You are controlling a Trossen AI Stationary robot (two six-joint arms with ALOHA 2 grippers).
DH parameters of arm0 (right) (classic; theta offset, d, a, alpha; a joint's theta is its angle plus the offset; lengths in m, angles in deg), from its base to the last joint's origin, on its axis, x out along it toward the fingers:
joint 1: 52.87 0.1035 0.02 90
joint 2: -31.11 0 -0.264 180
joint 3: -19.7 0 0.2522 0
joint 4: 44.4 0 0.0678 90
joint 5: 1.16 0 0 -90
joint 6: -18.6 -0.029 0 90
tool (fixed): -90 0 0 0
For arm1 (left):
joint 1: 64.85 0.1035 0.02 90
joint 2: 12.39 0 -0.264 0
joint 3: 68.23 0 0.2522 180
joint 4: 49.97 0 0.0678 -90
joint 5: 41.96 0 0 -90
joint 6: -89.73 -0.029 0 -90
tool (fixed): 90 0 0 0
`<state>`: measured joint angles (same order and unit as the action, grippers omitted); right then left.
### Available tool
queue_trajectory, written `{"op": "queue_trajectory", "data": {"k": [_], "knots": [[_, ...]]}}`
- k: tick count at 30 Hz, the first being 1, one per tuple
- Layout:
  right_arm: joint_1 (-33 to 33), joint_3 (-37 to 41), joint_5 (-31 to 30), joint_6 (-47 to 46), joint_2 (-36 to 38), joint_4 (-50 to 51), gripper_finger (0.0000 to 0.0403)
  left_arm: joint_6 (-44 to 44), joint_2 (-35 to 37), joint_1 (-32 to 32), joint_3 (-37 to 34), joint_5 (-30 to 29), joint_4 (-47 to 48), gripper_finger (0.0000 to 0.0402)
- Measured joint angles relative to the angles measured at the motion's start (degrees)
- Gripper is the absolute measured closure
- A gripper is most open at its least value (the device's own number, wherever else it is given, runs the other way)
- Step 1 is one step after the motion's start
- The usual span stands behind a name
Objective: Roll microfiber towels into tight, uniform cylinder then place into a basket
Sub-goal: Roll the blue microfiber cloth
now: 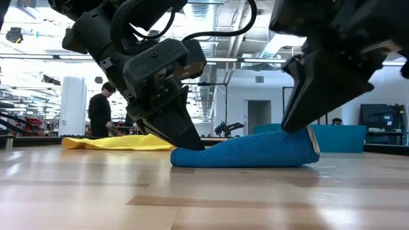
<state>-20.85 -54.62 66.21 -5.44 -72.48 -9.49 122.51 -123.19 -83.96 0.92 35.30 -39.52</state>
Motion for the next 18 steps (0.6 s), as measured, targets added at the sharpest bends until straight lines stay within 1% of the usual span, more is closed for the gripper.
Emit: {"op": "queue_trajectory", "data": {"k": [6, 9, 13, 18], "knots": [[-1.6, 0.0, 0.2, -6.7, 0.0, 4.9, 0.0378, -0.6, 0.0, 0.0, 0.0, 0.2, 0.0, 0.0401], [-2.4, 0.0, 2.8, -9.1, 0.0, 6.2, 0.0389, -0.6, 0.0, 0.2, 0.0, 0.4, 0.0, 0.0401], [-3.3, -0.1, 7.6, -10.1, -1.5, 5.3, 0.0392, -0.6, 0.0, 0.6, 0.0, 1.0, 0.0, 0.0401], [-3.7, -0.4, 8.5, -10.3, -4.9, 5.0, 0.0386, -0.6, 0.0, 0.7, 0.0, 0.9, -0.1, 0.0401]]}}
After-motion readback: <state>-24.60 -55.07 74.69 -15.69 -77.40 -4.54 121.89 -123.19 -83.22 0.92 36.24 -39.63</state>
